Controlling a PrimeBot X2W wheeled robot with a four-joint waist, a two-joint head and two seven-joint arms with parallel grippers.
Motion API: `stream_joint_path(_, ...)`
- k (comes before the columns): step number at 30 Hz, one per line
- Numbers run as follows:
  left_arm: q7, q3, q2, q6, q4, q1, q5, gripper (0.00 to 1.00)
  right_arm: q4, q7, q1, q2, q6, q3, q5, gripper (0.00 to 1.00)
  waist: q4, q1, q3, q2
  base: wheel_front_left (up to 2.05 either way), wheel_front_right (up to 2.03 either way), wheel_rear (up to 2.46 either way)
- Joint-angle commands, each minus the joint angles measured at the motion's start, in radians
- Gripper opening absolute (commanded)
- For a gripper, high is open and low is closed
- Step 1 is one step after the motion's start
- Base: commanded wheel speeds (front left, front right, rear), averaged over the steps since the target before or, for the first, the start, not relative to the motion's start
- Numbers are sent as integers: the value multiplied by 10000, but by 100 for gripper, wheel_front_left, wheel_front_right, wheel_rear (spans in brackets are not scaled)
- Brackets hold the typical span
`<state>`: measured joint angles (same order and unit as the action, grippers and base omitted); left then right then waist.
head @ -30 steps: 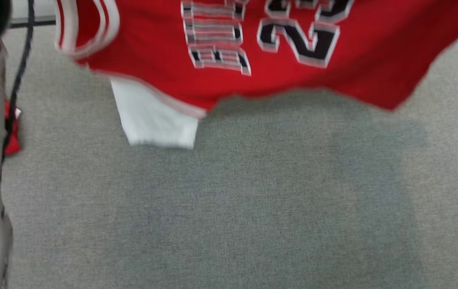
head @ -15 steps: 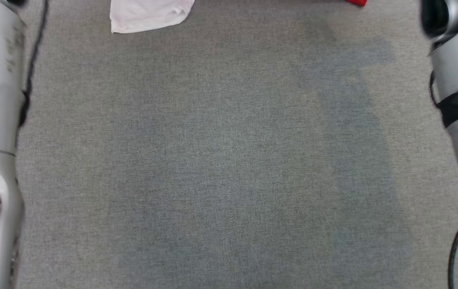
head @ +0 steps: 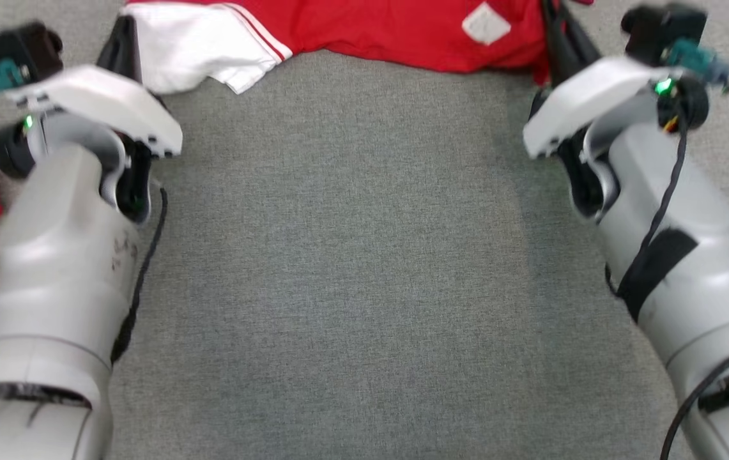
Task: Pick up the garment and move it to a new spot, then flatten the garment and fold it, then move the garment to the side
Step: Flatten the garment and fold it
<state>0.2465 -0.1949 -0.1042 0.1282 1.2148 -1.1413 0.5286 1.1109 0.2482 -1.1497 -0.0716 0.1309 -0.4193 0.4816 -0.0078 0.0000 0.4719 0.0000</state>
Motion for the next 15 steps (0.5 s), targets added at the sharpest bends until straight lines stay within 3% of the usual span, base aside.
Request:
stream_joint_path(1, 74, 88, -9, 23, -6, 247, 151, 0, -106, 103, 318, -11, -3, -78, 160, 0, 24, 0, -156, 0, 0, 0, 0)
stream_joint_path(7, 193, 101, -213, 23, -1376, 2297, 629, 0, -1506, 178, 2494, -517, -3, -538, 1179, 0, 98, 0, -1050, 0, 0, 0, 0)
stream_joint_path(15, 192, 997, -848, 26, -5172, 6755, 276, 0, -4459, 176, 6582, -1318, -3, -28, 1420, 0, -50, 0, -2658, 0, 0, 0, 0)
